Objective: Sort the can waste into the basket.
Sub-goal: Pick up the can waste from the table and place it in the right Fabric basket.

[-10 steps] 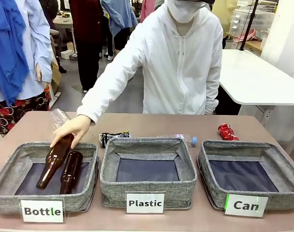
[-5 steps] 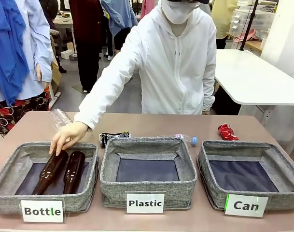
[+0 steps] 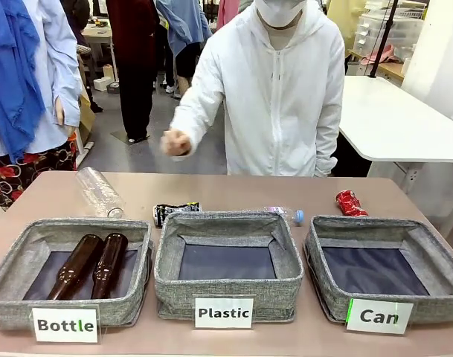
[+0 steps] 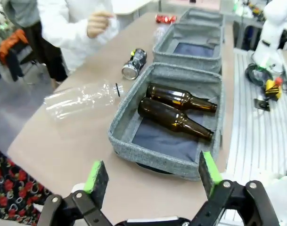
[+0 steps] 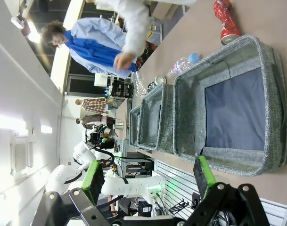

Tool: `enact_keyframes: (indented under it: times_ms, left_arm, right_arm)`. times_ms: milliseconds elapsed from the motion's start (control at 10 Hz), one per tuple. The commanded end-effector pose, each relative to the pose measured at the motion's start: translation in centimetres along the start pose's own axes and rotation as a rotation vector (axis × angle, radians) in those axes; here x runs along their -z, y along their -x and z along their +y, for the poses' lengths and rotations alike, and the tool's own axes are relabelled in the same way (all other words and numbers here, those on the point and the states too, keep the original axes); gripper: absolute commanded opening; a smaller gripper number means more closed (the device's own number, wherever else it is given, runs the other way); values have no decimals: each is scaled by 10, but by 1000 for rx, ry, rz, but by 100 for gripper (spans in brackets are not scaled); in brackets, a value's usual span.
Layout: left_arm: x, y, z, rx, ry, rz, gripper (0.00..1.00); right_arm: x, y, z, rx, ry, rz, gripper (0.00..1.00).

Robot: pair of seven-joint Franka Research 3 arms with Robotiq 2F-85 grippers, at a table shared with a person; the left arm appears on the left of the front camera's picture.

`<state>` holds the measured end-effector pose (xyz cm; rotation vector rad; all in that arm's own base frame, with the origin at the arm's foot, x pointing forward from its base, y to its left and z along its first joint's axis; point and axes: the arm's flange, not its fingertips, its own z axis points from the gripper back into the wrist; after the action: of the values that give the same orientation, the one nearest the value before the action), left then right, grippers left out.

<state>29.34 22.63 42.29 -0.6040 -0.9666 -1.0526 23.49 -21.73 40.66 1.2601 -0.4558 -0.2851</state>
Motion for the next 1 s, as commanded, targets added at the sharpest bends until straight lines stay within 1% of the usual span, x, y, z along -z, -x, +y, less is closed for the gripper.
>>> enact_keyframes:
  times_ms: [0,200,300,400,500,600,700,800,900]
  left_arm:
    - [20,-27,14,-24,24,56,100]
    - [71,-87,36,-14,73,167,100]
    - [99,-124,48,10,97,245,100]
    - [137,-164,63,49,149,348,100]
    - [174,-194,74,82,199,424,100]
    - [212,-219,81,97,230,509,100]
    - [253,-238,84,84,207,587,100]
    - [298,-255,83,112,224,664,100]
    - [330,-266,83,141,223,715,100]
  right_arm:
    - [-1,-3,1,-29,-23,-15,100]
    - [-1,-3,1,-29,-23,-15,100]
    - [-1,-3,1,-29,-23,-15,100]
    - [-1,-3,1,-29,-23,-15,100]
    - [-1,-3,1,-29,-23,-15,100]
    - [-1,-3,1,-29,-23,-15,100]
    - [-1,-3,1,-29,-23,-15,100]
    - [-1,-3,1,-29,-23,-15,100]
    - [-1,-3,1,-29,-23,-15,100]
